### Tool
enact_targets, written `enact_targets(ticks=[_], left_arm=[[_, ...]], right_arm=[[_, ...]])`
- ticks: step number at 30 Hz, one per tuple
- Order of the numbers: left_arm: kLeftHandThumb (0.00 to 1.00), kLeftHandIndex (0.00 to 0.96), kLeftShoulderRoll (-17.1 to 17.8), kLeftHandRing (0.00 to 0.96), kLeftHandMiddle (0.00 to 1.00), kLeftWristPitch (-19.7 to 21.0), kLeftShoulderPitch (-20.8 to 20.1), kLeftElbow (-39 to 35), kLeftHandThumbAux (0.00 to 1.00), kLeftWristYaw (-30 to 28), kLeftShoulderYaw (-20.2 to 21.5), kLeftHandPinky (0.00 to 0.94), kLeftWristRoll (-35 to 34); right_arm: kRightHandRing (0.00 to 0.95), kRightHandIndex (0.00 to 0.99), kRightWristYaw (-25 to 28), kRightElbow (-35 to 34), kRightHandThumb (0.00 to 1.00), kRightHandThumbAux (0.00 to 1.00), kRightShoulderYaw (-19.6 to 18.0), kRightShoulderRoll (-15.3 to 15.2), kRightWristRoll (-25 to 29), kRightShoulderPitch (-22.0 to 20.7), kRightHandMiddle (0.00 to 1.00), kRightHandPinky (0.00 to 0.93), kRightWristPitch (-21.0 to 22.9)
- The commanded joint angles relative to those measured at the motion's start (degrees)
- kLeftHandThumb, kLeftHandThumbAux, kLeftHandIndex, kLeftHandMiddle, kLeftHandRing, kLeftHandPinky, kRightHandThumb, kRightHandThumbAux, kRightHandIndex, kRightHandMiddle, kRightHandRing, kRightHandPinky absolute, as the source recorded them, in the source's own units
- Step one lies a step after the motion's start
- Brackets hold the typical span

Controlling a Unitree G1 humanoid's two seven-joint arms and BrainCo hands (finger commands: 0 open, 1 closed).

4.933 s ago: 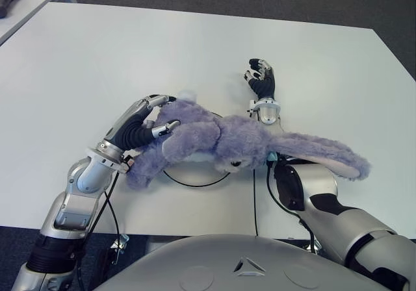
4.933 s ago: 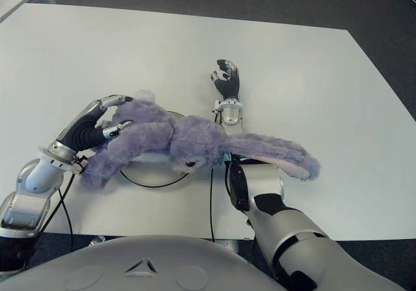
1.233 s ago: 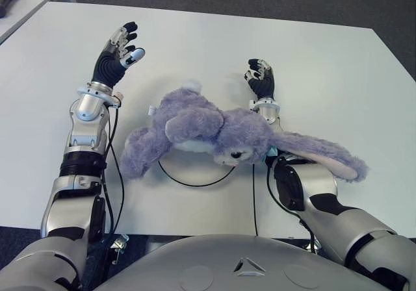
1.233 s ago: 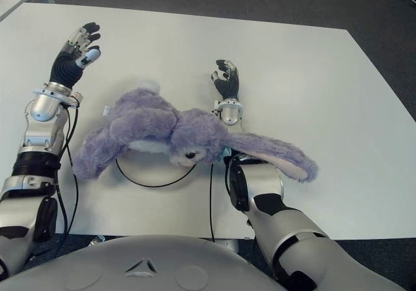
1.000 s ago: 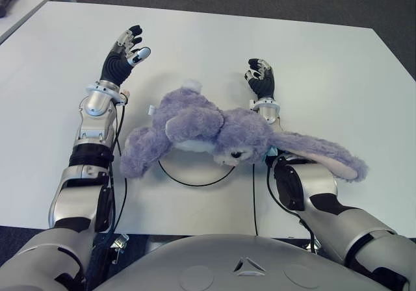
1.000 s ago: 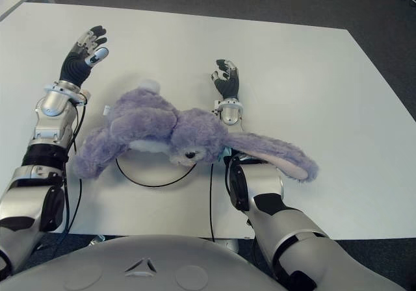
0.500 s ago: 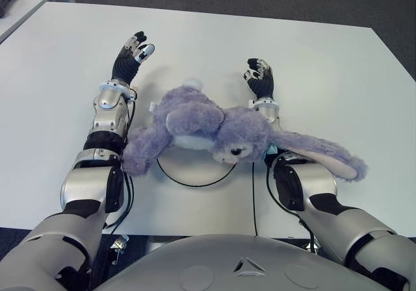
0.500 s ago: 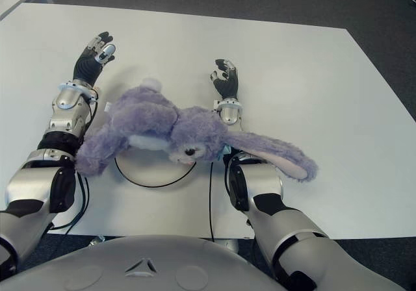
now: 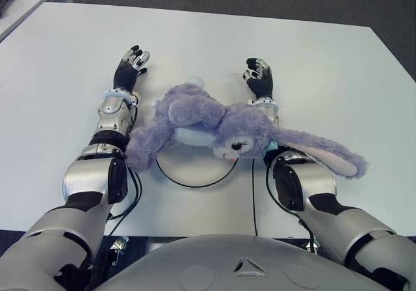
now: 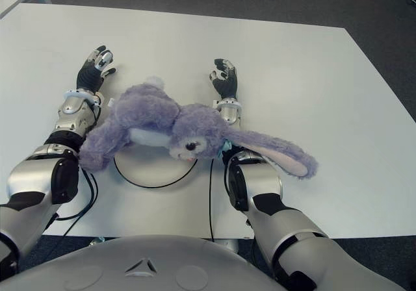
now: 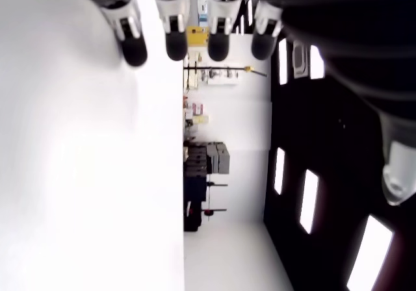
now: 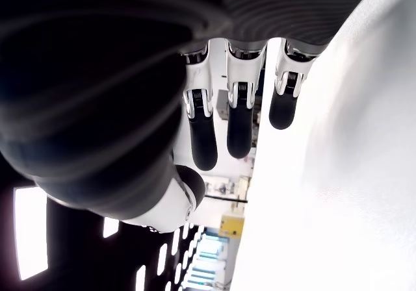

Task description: Put the doll into the plate.

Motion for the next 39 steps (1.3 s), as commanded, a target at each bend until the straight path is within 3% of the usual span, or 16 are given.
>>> enact_targets(ticks=[1,24,33,39], left_arm=[[0.0,0.0,-1.14,0.0,0.025,1.02,1.78,5.4,0.502,-0.03,2.42,0.0,-1.82],[0.0,0.0,-3.09,0.0,0.0,2.75,6.16,7.44,0.496,-8.94,11.05,0.0,-9.61],[0.0,0.0,-4.03,0.0,0.0,2.34,7.68,7.52,0.49,-10.05,11.64,0.0,-10.22],[0.0,0.0,-5.4,0.0,0.0,2.14,10.84,8.0,0.515,-10.56,11.32,0.0,-9.73]], right_arm=[[0.209,0.278,0.47,7.57,0.608,0.881,-0.2,1.51,0.07,12.22,0.268,0.158,5.53],[0.197,0.278,0.8,7.63,0.59,0.875,-0.58,1.35,0.41,11.97,0.26,0.138,6.11],[0.191,0.283,1.07,7.59,0.598,0.879,-1.18,1.61,0.97,11.89,0.259,0.129,6.04],[0.195,0.283,1.26,7.58,0.601,0.878,-1.3,1.51,1.08,11.89,0.26,0.135,6.0]])
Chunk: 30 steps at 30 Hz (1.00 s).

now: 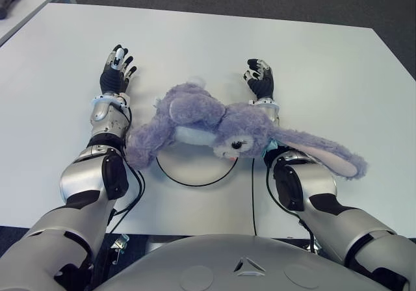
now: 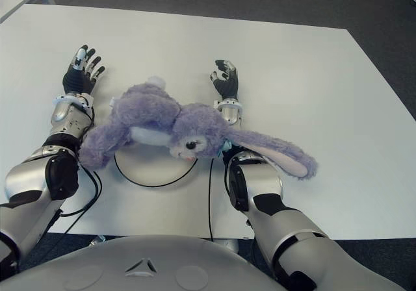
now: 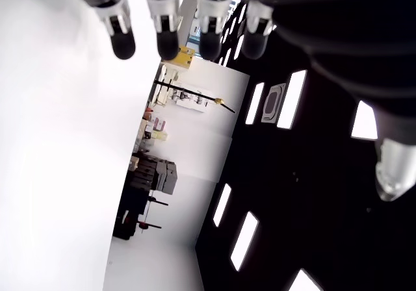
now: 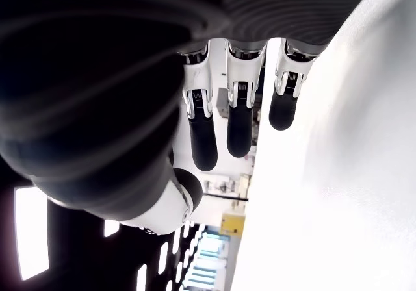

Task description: Put the doll into the plate.

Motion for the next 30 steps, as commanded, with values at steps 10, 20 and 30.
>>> enact_targets(ticks=[10,20,30], left_arm=[[0.02,0.0,-5.38,0.0,0.01,6.05,11.31,6.01,0.547,0.41,-1.59,0.0,2.12],[0.007,0.0,-7.61,0.0,0.005,6.6,12.72,6.41,0.594,3.65,-5.6,0.0,6.21],[0.055,0.0,-8.65,0.0,0.0,2.37,13.73,6.01,0.601,7.69,-5.75,0.0,7.23]], right_arm=[[0.204,0.276,0.67,7.49,0.61,0.879,-0.51,1.57,0.14,11.78,0.266,0.139,5.64],[0.207,0.262,0.15,7.44,0.589,0.881,0.0,1.46,-0.42,12.02,0.265,0.159,5.27],[0.223,0.267,-0.53,7.39,0.569,0.881,0.27,1.45,-0.69,12.14,0.273,0.17,4.98]])
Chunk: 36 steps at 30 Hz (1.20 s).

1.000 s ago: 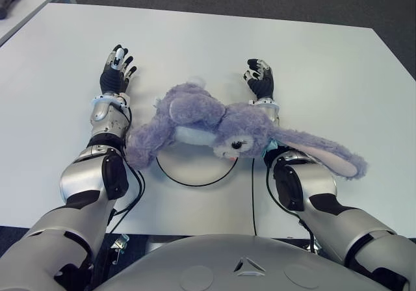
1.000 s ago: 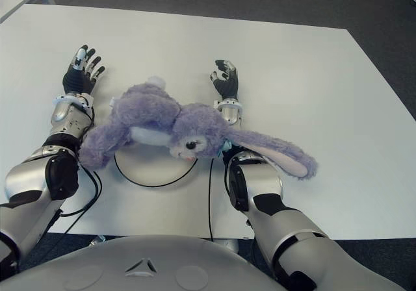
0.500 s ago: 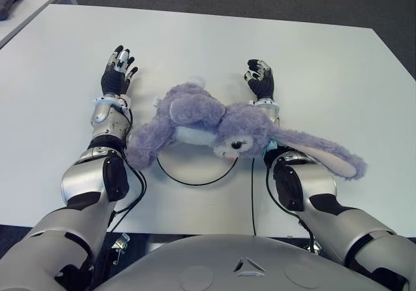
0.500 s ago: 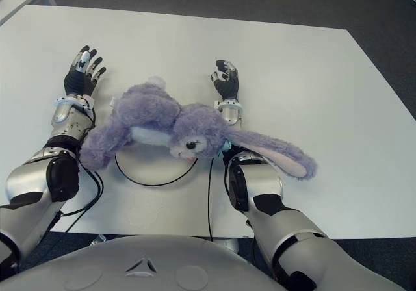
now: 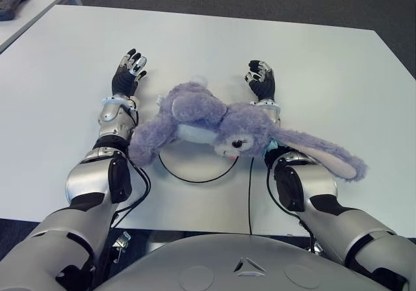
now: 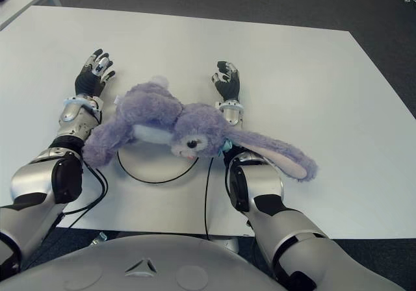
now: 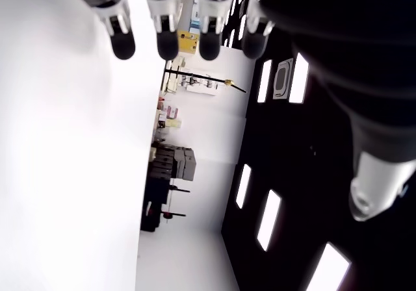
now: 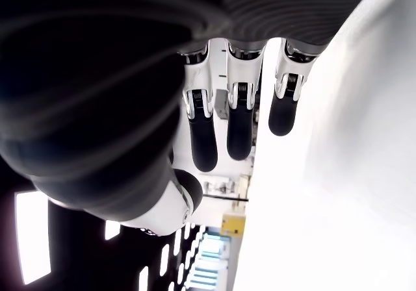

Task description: Put the doll into the plate.

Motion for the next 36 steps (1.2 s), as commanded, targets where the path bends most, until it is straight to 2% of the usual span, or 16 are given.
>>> enact_targets(ticks=[1,8,13,22,36], left_arm=[[0.055,0.0,-6.7,0.0,0.0,2.34,13.02,6.47,0.601,5.21,-1.02,0.0,1.94],[0.054,0.0,-7.21,0.0,0.0,-2.38,14.47,6.36,0.616,10.62,-3.44,0.0,5.63],[0.043,0.002,-7.52,0.0,0.004,-5.39,15.3,6.35,0.676,15.52,-5.44,0.008,8.42],[0.006,0.033,-7.66,0.012,0.026,-6.24,15.48,6.38,0.73,20.06,-7.2,0.037,11.18],[0.0,0.05,-7.59,0.031,0.037,-6.04,15.56,6.37,0.755,21.74,-8.81,0.057,11.6]], right_arm=[[0.223,0.267,-0.46,7.31,0.568,0.881,0.5,1.69,-0.61,11.61,0.273,0.17,5.03],[0.219,0.259,-0.76,7.35,0.485,0.885,0.76,1.77,-0.78,11.54,0.265,0.168,5.37],[0.218,0.252,-0.99,7.39,0.425,0.887,1.02,1.84,-0.94,11.55,0.263,0.159,5.47],[0.226,0.258,-1.23,7.36,0.42,0.898,1.23,1.93,-0.92,11.72,0.275,0.16,4.96],[0.231,0.267,-1.07,7.3,0.448,0.898,1.05,2.05,-0.56,11.81,0.282,0.171,4.68]])
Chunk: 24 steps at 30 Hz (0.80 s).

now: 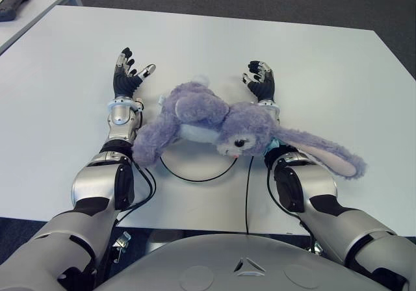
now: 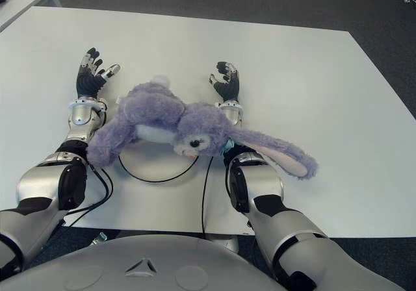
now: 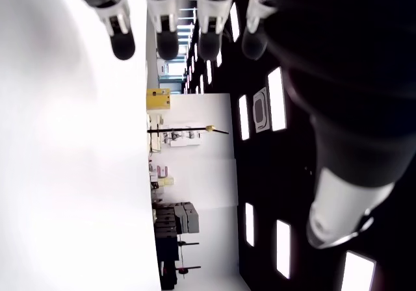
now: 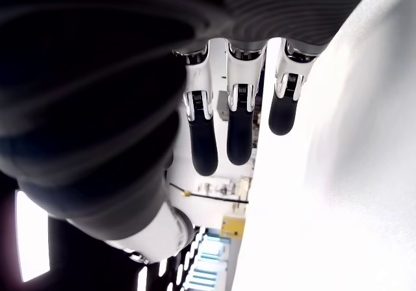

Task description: Put the doll into the plate.

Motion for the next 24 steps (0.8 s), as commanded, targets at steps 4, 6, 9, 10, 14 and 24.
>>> enact_targets(ticks=[4,6,9,10,14,24], left_arm=[[0.0,0.047,-6.24,0.034,0.04,4.15,13.42,7.01,0.745,1.3,-1.9,0.076,2.05],[0.0,0.047,-6.21,0.035,0.04,4.26,13.4,7.02,0.747,1.16,-1.86,0.073,1.97],[0.0,0.046,-6.19,0.037,0.041,4.31,13.4,7.03,0.749,0.97,-1.78,0.073,1.89],[0.0,0.046,-6.19,0.038,0.041,4.3,13.41,7.02,0.75,0.92,-1.76,0.072,1.86],[0.0,0.046,-6.18,0.04,0.042,4.17,13.46,7.0,0.754,0.81,-1.7,0.071,1.81],[0.0,0.043,-6.26,0.037,0.036,3.67,13.62,6.96,0.759,0.26,-1.26,0.062,1.33]], right_arm=[[0.233,0.267,0.36,7.26,0.452,0.893,-0.24,2.18,0.21,11.64,0.283,0.173,4.63],[0.232,0.268,0.4,7.25,0.454,0.892,-0.26,2.18,0.23,11.65,0.283,0.172,4.6],[0.232,0.269,0.46,7.25,0.455,0.89,-0.3,2.18,0.28,11.66,0.282,0.171,4.59],[0.231,0.269,0.48,7.25,0.455,0.89,-0.31,2.18,0.3,11.66,0.282,0.172,4.6],[0.229,0.269,0.56,7.26,0.457,0.888,-0.39,2.2,0.4,11.66,0.279,0.173,4.7],[0.232,0.271,0.57,7.27,0.454,0.889,-0.54,2.26,0.54,11.6,0.281,0.169,4.87]])
